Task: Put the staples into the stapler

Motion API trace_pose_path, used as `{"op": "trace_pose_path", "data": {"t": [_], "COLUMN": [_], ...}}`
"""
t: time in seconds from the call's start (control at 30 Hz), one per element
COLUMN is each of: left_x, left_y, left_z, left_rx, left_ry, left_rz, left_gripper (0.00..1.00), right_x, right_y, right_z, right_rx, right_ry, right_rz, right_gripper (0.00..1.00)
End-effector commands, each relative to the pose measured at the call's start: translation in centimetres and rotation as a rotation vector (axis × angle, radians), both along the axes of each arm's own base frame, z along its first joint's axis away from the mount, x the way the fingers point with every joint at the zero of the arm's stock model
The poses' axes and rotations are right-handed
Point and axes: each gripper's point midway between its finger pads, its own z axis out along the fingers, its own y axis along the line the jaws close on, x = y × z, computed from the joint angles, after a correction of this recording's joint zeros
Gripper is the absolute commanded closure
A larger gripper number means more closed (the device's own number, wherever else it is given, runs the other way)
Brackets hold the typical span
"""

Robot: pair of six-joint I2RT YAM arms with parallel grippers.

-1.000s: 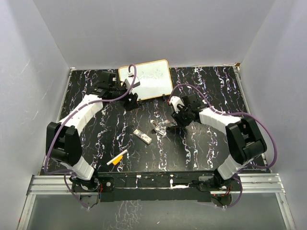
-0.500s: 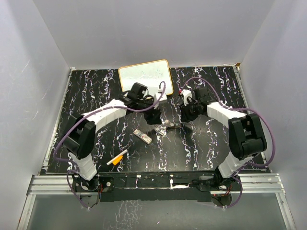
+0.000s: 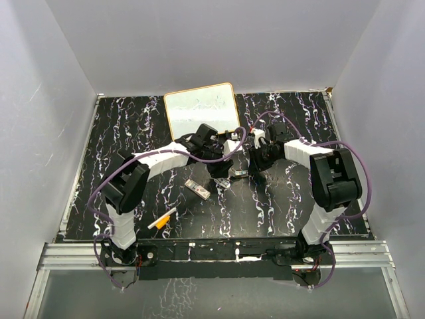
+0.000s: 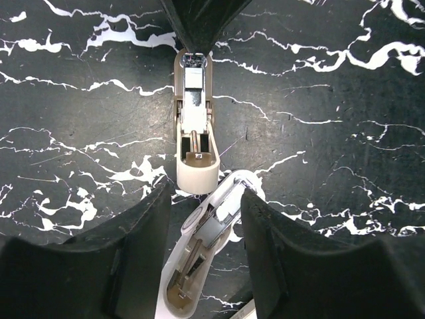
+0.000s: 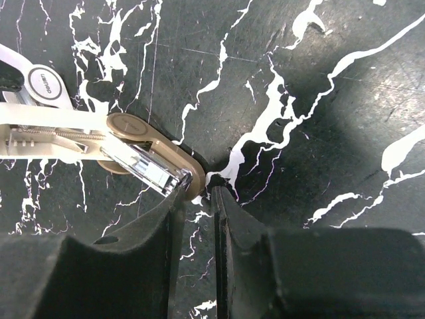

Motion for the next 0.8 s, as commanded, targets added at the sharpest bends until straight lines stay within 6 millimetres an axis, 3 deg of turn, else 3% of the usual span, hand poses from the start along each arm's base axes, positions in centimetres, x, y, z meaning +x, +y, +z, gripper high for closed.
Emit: {"op": "trace_pose_path", "data": {"t": [0.0, 0.27, 0.77], "left_x": [0.9, 0.8, 0.3], "left_y": [-0.9, -2.0, -4.9], "left_z": [0.9, 1.0, 0.3], "left_rx": [-0.007, -0.022, -0.019], "left_ry": [-0.062, -0.052, -0.044], "left_rz": [-0.015, -0.039, -0.085], "left_gripper": [0.58, 0.75, 0.80], "right_x": [1.2, 1.2, 1.1], "right_y": [0.5, 0.6, 0.7], "right_z": [0.9, 0.4, -0.3], "right_rx": [0.044, 0.053, 0.063], "right_ry": [-0.019, -0.010, 0.007], "right_rz": [-0.005, -0.014, -0.027], "right_gripper": [0.75, 0.76, 0.77]}}
